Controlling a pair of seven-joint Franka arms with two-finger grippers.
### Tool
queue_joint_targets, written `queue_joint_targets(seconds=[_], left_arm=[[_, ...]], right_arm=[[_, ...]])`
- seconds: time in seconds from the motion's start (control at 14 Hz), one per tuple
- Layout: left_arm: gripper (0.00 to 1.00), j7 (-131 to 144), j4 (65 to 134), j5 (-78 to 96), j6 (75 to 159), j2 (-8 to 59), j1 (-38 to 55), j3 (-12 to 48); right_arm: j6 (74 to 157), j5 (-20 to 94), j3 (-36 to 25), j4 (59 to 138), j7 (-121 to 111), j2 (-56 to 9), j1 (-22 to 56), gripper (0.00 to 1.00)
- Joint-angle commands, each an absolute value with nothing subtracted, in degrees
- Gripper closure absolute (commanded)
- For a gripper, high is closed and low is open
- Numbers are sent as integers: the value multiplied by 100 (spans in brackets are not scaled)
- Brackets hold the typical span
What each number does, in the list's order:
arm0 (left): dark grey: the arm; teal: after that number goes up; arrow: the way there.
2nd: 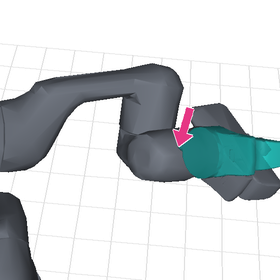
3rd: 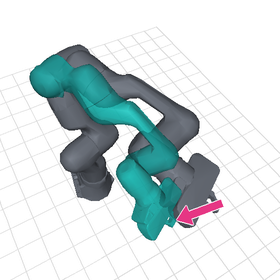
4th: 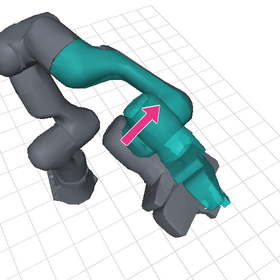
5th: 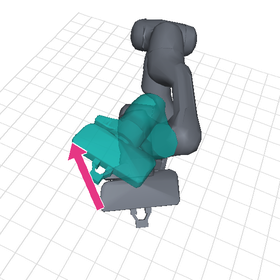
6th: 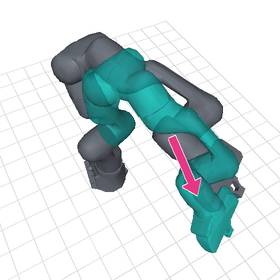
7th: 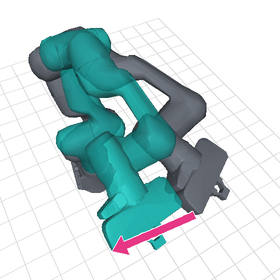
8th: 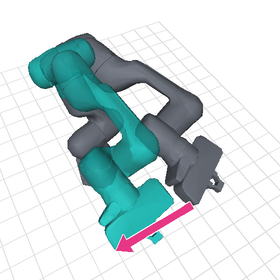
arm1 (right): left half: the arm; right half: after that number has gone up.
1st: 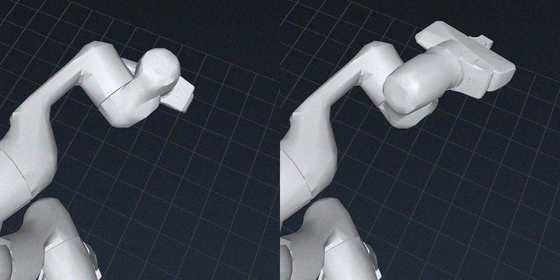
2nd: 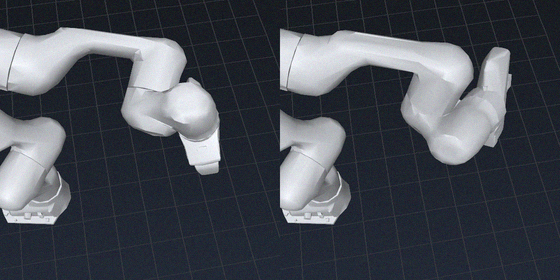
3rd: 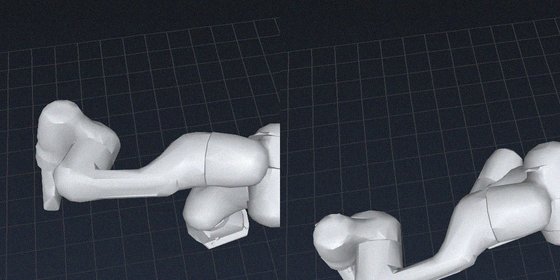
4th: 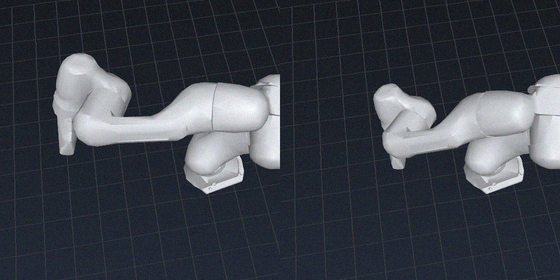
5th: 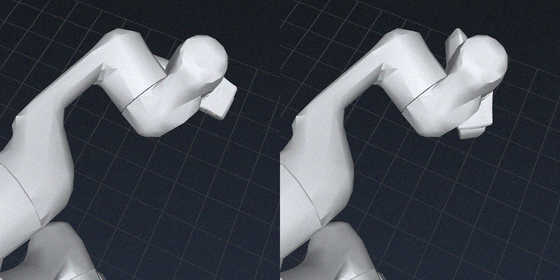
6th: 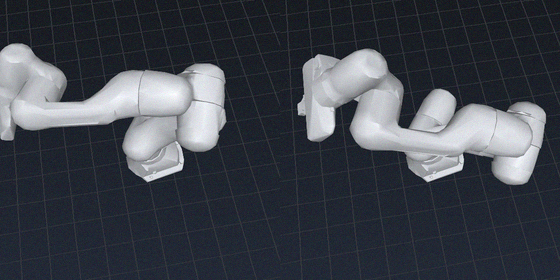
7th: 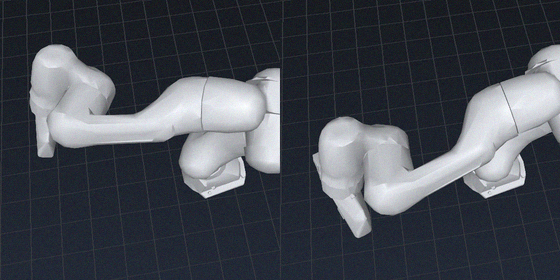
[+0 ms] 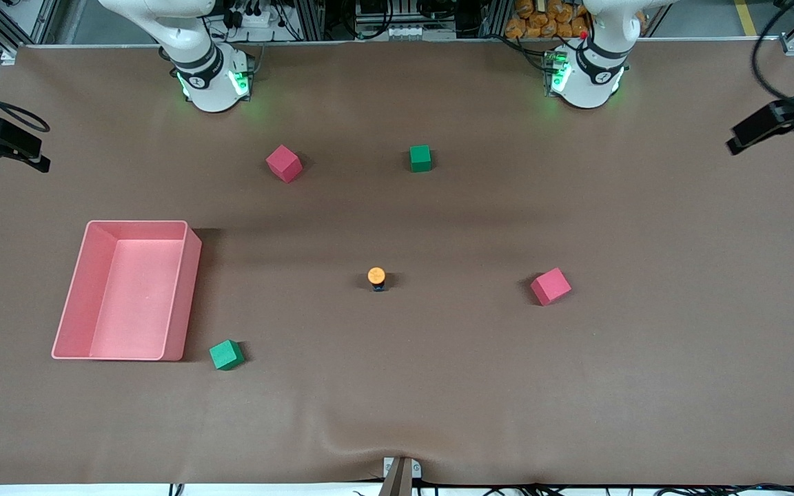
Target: Place and upright button with both arms
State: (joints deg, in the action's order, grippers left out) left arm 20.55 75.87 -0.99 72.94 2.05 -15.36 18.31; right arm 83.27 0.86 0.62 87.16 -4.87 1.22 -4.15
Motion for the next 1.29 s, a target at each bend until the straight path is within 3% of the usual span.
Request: queue_joint_targets(seconds=[0.0,0.57,1.21], left_arm=[[0,1480,7787,0,7199,0,-1853,1872],[0,861,7848,17,7172,-201,-2101,1942],[0,1371,7945,9,7559,-237,-2109,2566]], right_arm=[[8288,158,158,8745,-580,211,-554,0],[8279,167,149,8745,-580,211,-563,0],[8262,158,149,8745,-580,211,-571,0]])
